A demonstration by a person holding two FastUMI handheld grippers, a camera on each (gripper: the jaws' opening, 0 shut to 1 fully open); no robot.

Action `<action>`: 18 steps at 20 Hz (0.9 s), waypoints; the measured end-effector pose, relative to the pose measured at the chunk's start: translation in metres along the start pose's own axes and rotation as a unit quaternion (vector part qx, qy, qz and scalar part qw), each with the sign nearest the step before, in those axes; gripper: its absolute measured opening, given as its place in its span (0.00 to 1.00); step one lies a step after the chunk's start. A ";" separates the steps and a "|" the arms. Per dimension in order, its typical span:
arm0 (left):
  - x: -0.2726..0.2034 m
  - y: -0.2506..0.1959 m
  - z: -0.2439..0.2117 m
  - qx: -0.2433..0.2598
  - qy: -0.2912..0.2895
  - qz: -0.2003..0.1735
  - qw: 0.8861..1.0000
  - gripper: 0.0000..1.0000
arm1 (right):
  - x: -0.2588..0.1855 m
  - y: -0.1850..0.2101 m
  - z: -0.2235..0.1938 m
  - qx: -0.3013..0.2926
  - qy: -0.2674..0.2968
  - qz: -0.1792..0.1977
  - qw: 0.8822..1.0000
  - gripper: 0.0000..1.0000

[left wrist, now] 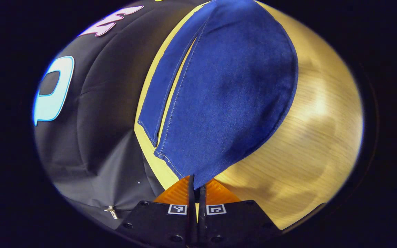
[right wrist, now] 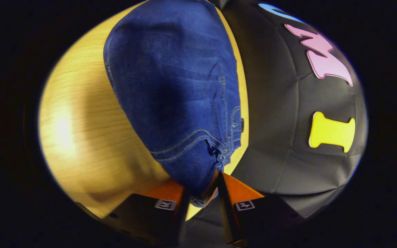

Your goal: Grasp the waist and the cuffs of the jeans and fold them to make the two legs overlap; first hold the waist and fold one-third of the jeans toward the cuffs, then hold the cuffs and fold the remaining one-third in the same direction to finish folding.

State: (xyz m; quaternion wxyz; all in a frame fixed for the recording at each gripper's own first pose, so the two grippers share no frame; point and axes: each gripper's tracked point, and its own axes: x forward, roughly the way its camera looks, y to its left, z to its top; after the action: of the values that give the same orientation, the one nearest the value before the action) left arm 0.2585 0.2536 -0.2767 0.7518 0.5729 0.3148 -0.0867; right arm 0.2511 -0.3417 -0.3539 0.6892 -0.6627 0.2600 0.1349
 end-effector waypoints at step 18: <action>-0.013 0.018 0.025 -0.278 0.052 -0.045 0.958 0.06 | -0.063 -0.013 -0.013 0.003 -0.038 0.046 0.998 0.07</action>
State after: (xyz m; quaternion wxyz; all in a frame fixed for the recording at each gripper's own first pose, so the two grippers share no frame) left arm 0.2666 0.2332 -0.2509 0.8591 0.3305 0.3907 0.0006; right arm 0.2038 -0.3459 -0.3092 0.6937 -0.6422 0.2643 0.1911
